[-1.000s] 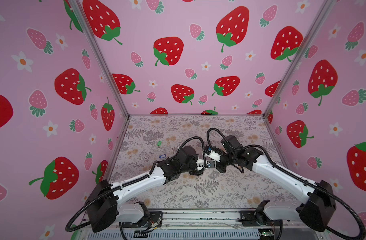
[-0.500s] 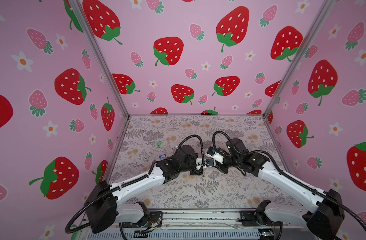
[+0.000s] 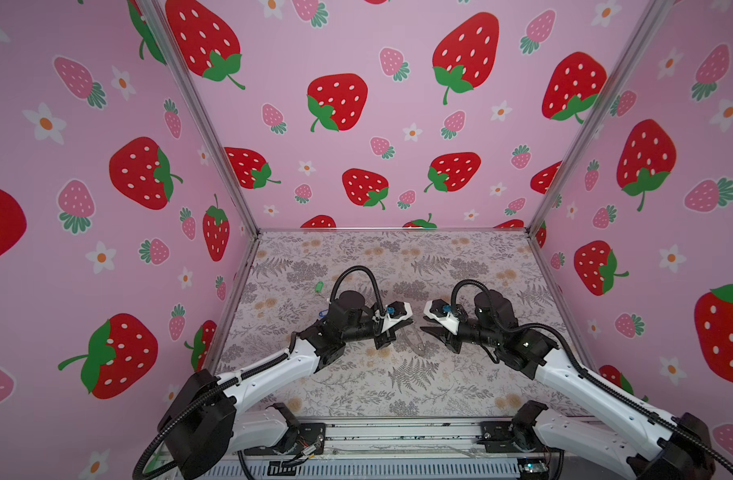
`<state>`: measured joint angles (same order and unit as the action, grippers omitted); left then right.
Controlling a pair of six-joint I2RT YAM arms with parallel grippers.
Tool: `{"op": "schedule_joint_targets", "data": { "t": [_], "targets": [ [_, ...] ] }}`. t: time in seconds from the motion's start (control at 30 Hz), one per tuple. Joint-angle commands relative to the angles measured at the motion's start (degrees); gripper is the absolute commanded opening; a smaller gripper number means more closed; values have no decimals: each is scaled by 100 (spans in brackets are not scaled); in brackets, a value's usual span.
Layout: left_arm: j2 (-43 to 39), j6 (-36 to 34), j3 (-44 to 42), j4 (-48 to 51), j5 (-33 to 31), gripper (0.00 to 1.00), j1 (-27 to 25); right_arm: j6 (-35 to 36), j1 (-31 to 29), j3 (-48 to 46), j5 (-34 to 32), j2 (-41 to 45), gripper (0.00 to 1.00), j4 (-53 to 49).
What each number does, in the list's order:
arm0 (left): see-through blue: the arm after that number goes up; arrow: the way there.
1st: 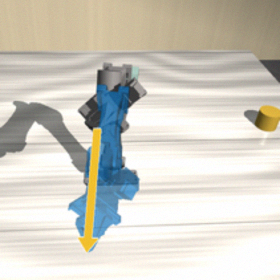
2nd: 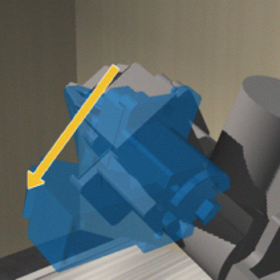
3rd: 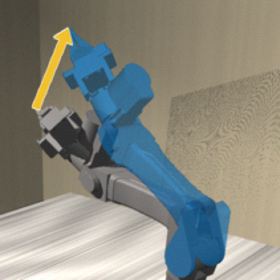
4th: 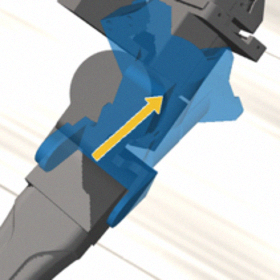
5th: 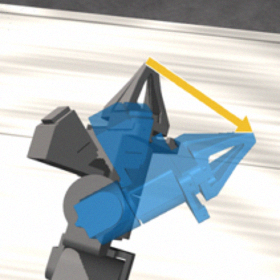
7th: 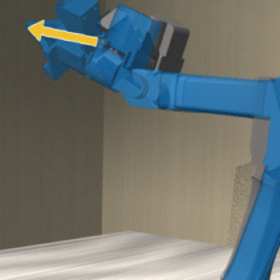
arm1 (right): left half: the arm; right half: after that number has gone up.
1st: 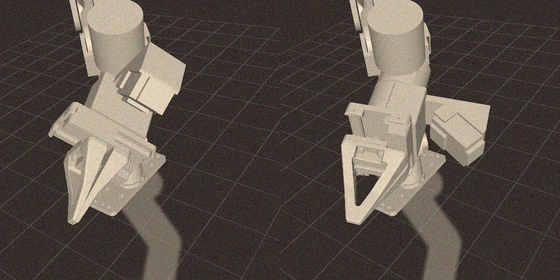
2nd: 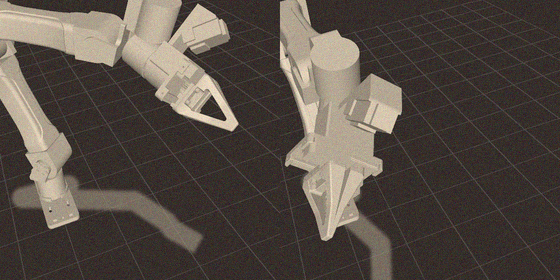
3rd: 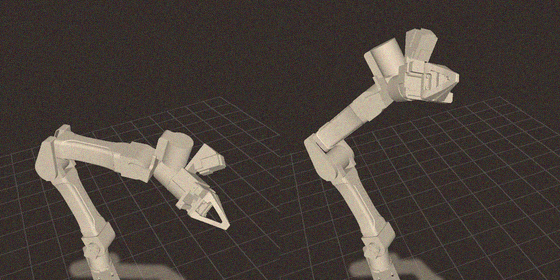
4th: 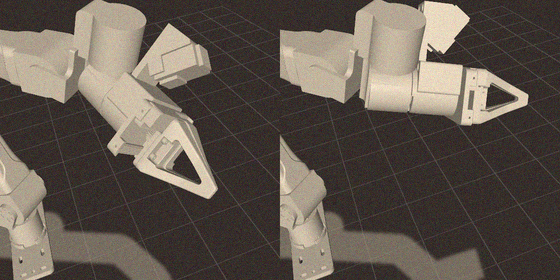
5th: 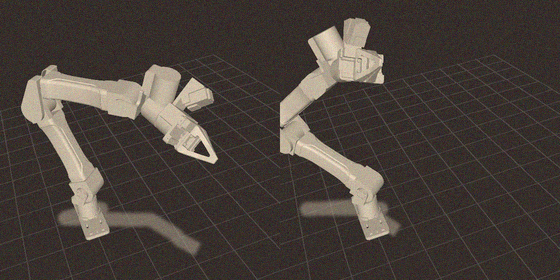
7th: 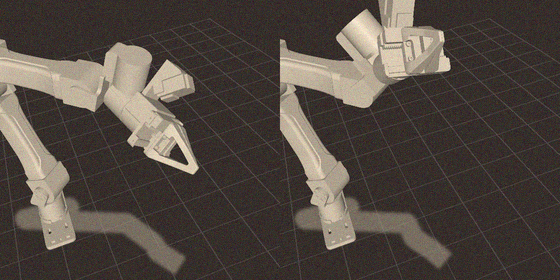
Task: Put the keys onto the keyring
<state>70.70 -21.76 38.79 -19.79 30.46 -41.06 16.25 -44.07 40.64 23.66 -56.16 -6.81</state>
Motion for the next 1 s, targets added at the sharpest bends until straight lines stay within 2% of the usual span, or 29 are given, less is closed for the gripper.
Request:
{"op": "schedule_joint_targets", "data": {
  "t": [0.0,0.17,0.3,0.57,0.7,0.87,0.97],
  "targets": [
    [-91,532,-119,-1061,474,0,98,-192,41,-147,297,-5,30,437],
    [-67,894,-295,-1616,664,0,242,-331,136,-333,384,138,29,684],
    [-13,969,-335,-1818,762,0,289,-499,248,-528,564,285,28,1011],
    [67,959,-353,-2018,799,0,286,-473,360,-501,742,360,27,1022],
    [98,923,-346,-2068,848,0,291,-376,408,-466,495,653,28,938],
    [129,893,-345,-2088,848,0,292,-164,417,-295,591,909,31,879],
    [146,878,-345,-2173,889,0,291,-48,419,-216,343,893,31,718]
  ]
}}
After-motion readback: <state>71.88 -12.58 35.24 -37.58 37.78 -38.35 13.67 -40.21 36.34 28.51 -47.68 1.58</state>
